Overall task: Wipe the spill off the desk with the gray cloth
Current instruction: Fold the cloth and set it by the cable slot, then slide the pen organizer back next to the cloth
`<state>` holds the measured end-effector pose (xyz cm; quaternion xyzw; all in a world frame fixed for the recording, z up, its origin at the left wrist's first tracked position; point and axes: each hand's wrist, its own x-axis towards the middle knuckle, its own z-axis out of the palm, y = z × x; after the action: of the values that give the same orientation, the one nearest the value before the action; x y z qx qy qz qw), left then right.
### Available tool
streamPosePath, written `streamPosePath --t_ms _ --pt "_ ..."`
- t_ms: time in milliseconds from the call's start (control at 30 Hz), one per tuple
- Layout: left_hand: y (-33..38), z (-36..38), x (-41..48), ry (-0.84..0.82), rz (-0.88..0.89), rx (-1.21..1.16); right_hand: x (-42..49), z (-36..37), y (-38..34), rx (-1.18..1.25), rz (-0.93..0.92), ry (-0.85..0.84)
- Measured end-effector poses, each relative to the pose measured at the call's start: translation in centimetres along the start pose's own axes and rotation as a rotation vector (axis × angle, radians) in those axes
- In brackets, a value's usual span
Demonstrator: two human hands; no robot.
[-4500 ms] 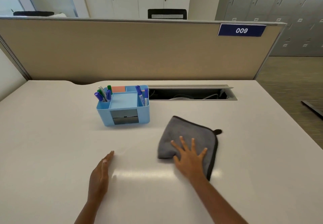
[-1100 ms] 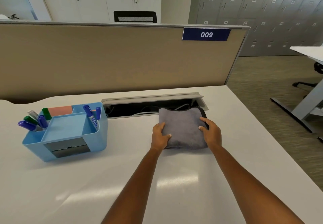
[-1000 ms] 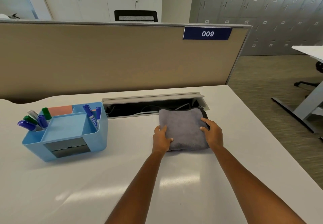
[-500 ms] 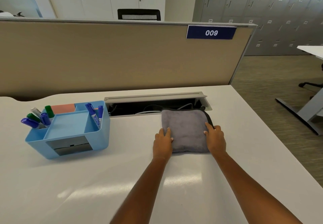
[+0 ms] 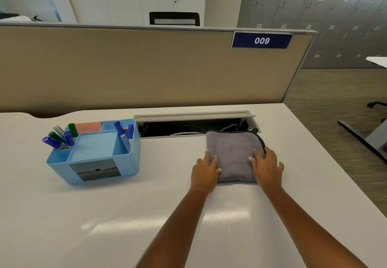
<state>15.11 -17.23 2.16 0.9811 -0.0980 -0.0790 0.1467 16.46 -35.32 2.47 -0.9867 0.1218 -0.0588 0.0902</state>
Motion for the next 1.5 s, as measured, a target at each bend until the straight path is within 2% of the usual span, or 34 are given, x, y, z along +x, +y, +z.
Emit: streamPosePath --t_ms 67,100,133,267,333,400,433,533,667,833,967,1033,1100,1333,1500 --pt "-0.8 0.3 -0.7 -0.007 0.067 0.02 -0.7 0.5 -0.9 -0.031 -0.098 -0.004" --pt "-1.3 0.6 -0.9 -0.019 0.107 0.024 -1.0 0.6 -1.2 -0.064 -0.123 -0.087" --pt "-1.7 0.7 -1.2 -0.03 0.141 0.031 -1.0 0.9 -1.5 -0.098 -0.154 -0.1" --pt "-2.7 -0.6 -2.9 -0.08 0.177 0.099 -0.8 1.0 -2.1 -0.124 -0.096 -0.165" --pt "-3.5 -1.8 -3.7 -0.032 0.143 0.115 -0.9 0.4 -2.8 -0.136 -0.106 -0.163" --pt "-5.2 -2.3 -4.2 0.205 0.059 0.174 -1.5 -0.1 -4.4 -0.04 -0.151 -0.113" --pt "-6.2 -2.5 -4.6 0.268 0.024 0.163 -1.9 -0.4 -5.4 0.062 -0.156 -0.088" --pt "-8.9 -4.2 -5.6 0.484 -0.109 0.01 -3.2 -1.0 -9.1 0.387 -0.173 -0.028" --pt "-12.7 -6.9 -7.1 0.815 -0.333 -0.058 -4.8 -1.6 -15.4 0.631 -0.207 -0.09" --pt "-17.3 -10.5 -8.6 1.051 -0.695 -0.261 -7.0 -2.0 -23.1 0.77 -0.231 -0.22" --pt "-21.1 -12.7 -9.6 0.97 -1.062 -0.542 -7.4 -1.6 -27.3 0.815 -0.117 -0.388" --pt "-22.8 -13.3 -10.1 0.885 -1.161 -0.696 -7.7 -1.6 -28.6 0.83 -0.09 -0.414" --pt "-23.9 -13.5 -10.5 0.786 -1.163 -0.795 -7.8 -1.5 -29.5 0.844 -0.083 -0.435" --pt "-26.0 -14.2 -10.9 0.632 -1.102 -0.737 -7.9 -1.0 -31.1 0.849 -0.061 -0.464" --pt "-27.2 -14.7 -10.9 0.574 -1.086 -0.699 -7.8 -0.6 -31.9 0.801 -0.06 -0.37"
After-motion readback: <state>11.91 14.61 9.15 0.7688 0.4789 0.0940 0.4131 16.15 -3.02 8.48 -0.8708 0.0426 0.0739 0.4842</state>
